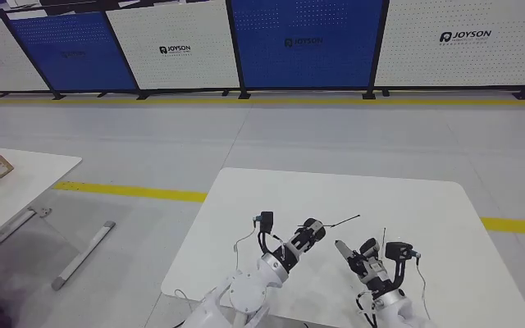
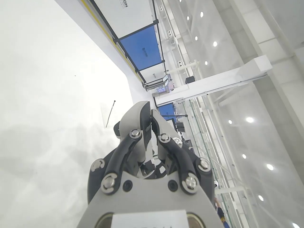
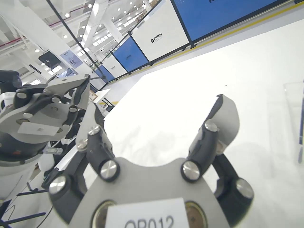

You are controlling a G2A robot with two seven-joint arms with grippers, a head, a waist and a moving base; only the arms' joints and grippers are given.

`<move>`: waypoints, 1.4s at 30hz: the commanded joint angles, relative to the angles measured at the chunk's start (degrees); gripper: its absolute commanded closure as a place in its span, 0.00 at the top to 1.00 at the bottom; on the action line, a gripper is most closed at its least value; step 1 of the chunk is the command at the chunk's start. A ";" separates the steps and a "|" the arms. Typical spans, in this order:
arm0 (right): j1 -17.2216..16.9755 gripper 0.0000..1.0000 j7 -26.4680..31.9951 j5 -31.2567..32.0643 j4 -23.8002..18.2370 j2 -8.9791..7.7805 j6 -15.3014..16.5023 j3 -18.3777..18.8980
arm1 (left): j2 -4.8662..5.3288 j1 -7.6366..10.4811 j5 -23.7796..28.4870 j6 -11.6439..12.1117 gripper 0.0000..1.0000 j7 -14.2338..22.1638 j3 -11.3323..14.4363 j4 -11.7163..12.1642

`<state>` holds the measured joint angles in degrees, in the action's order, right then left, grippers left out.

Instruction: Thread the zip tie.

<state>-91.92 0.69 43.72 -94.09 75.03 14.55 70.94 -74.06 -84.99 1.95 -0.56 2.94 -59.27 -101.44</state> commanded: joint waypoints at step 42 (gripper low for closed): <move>3.29 0.28 0.53 7.85 0.88 -0.22 2.00 -3.74 | 0.14 0.74 1.23 -1.65 0.00 3.98 1.47 1.02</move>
<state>-88.60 1.30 51.48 -93.19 74.83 16.49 67.21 -73.93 -84.24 3.31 -2.18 6.95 -57.83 -100.47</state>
